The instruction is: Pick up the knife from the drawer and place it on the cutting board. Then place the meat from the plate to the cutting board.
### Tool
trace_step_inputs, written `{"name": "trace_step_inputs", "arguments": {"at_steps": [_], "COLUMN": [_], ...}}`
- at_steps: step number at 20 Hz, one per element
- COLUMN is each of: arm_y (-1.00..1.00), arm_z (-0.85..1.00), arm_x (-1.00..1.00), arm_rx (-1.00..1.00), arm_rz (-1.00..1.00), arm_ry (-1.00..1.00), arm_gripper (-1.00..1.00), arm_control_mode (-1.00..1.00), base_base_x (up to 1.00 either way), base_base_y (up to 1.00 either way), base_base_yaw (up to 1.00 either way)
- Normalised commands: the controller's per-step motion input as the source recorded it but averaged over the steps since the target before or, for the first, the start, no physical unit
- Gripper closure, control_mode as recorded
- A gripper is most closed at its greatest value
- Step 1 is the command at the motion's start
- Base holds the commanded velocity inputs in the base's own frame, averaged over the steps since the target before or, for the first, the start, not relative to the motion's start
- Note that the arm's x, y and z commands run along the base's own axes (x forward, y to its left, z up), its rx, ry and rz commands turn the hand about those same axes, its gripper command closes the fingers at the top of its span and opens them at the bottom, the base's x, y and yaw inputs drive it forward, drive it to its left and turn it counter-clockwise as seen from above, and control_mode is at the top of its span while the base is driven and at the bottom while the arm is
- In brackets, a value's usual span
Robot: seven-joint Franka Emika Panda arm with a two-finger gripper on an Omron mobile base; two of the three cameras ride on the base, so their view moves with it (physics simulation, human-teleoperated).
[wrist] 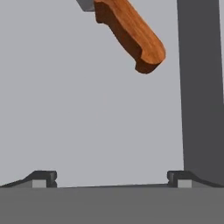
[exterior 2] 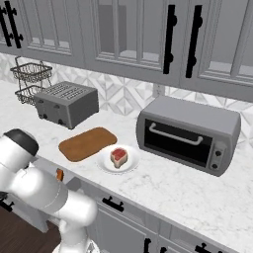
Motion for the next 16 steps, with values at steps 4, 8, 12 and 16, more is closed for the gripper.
{"name": "trace_step_inputs", "arguments": {"at_steps": [4,8,12,16], "arm_y": [0.0,0.0,0.02,0.17], "arm_z": [-0.2,-0.16,-0.09,-0.17], "arm_x": [0.0,0.0,0.0,-0.2], "arm_rx": [0.0,0.05,0.04,0.0], "arm_rz": [0.0,0.0,0.0,0.0], "arm_ry": [0.06,0.19,0.2,0.12], "arm_gripper": [-1.0,-1.0,-1.0,-1.0], "arm_control_mode": [-1.0,-1.0,-1.0,-1.0], "base_base_x": [0.0,0.0,0.0,0.0], "base_base_y": [0.0,0.0,0.0,0.0], "base_base_yaw": [0.0,0.0,0.0,0.0]}}
